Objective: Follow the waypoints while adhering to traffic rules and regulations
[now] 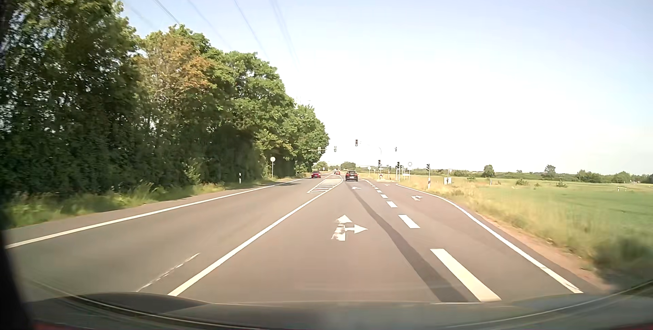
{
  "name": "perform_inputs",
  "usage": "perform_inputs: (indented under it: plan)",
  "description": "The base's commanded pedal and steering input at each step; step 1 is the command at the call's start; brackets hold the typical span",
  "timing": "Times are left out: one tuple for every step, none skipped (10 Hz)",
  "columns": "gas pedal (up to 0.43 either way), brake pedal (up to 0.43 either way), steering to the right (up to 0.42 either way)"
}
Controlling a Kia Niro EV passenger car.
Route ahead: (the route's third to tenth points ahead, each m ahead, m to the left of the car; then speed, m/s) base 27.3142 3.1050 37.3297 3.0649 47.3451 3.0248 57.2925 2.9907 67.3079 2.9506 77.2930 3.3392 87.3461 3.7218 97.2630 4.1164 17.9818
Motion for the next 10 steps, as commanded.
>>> perform_inputs:
  plan:
    - [0.059, 0.030, 0.009]
    - [0.059, 0.030, 0.008]
    - [0.067, 0.030, 0.008]
    - [0.067, 0.030, 0.007]
    - [0.067, 0.030, 0.006]
    - [0.067, 0.030, 0.006]
    - [0.067, 0.030, 0.006]
    - [0.067, 0.030, 0.005]
    - [0.067, 0.030, 0.004]
    - [0.067, 0.030, 0.003]
